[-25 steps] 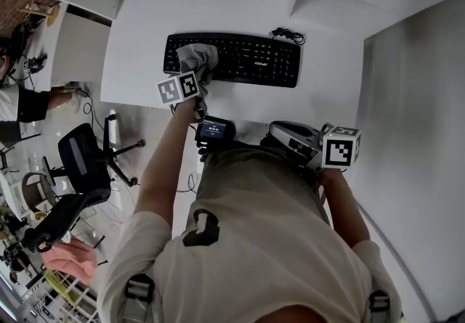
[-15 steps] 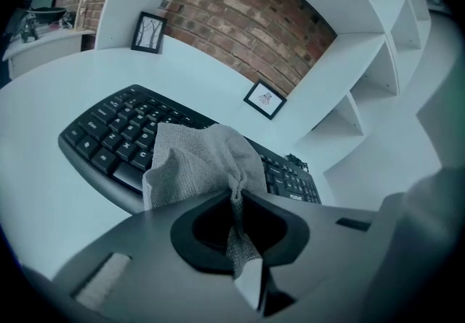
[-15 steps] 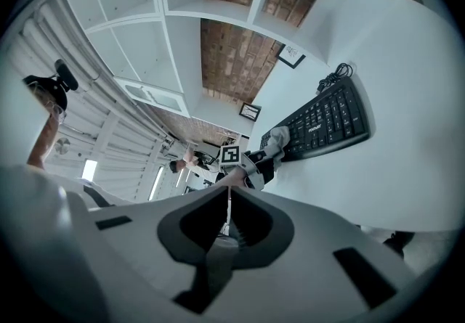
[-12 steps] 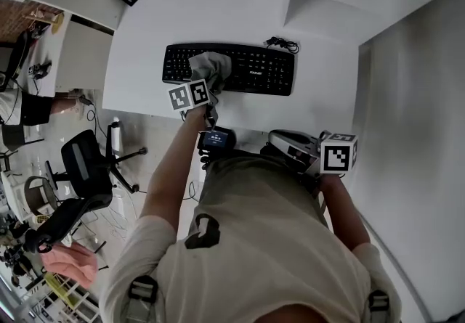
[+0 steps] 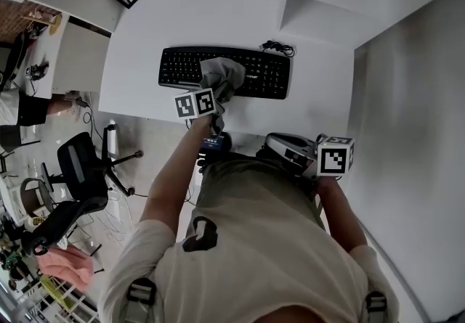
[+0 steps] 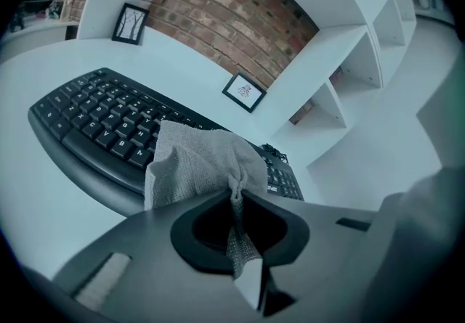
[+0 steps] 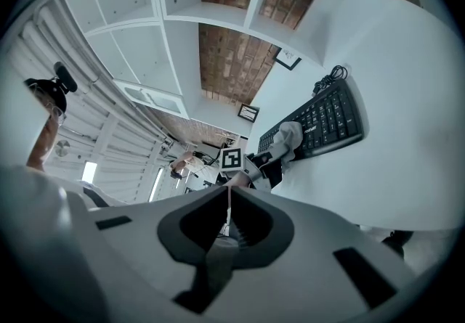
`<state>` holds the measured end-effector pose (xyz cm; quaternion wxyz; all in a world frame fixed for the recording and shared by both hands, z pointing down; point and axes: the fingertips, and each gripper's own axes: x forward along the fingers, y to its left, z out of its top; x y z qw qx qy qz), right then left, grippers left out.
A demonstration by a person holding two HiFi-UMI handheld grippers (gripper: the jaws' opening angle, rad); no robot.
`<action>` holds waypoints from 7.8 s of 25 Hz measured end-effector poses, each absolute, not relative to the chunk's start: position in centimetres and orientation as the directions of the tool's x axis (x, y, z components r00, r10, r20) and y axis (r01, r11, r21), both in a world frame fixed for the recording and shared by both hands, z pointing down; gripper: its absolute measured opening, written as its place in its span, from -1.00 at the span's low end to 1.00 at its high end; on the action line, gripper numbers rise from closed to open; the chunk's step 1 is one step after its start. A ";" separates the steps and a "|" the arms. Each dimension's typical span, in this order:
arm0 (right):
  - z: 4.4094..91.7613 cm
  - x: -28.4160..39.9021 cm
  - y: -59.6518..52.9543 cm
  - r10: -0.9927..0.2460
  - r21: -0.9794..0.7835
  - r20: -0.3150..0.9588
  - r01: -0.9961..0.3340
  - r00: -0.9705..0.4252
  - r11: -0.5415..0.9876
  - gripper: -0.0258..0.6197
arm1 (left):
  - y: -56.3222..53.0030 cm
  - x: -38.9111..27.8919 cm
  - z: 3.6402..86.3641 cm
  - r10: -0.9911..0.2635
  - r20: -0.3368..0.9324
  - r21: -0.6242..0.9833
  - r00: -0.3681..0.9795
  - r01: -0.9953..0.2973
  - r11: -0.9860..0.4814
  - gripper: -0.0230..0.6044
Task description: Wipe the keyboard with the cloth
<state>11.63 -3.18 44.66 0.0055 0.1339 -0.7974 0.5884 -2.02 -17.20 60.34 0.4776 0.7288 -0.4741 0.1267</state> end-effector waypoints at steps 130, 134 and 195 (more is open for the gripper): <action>43.6 4.2 -2.0 -0.276 -0.926 0.193 -0.268 -0.942 0.267 -0.90 | -20.9 -8.0 60.2 -0.438 0.844 0.020 0.310 -0.835 -0.550 -0.85; 43.6 4.0 -1.8 -0.247 -0.941 0.160 -0.224 -0.956 0.255 -0.90 | -20.8 -6.2 60.1 -0.422 0.848 0.039 0.322 -0.830 -0.556 -0.85; 45.1 15.4 -1.1 -0.395 -0.978 0.084 -0.151 -0.915 0.142 -0.90 | -21.1 14.7 60.1 -0.284 0.837 0.179 0.468 -0.724 -0.666 -0.85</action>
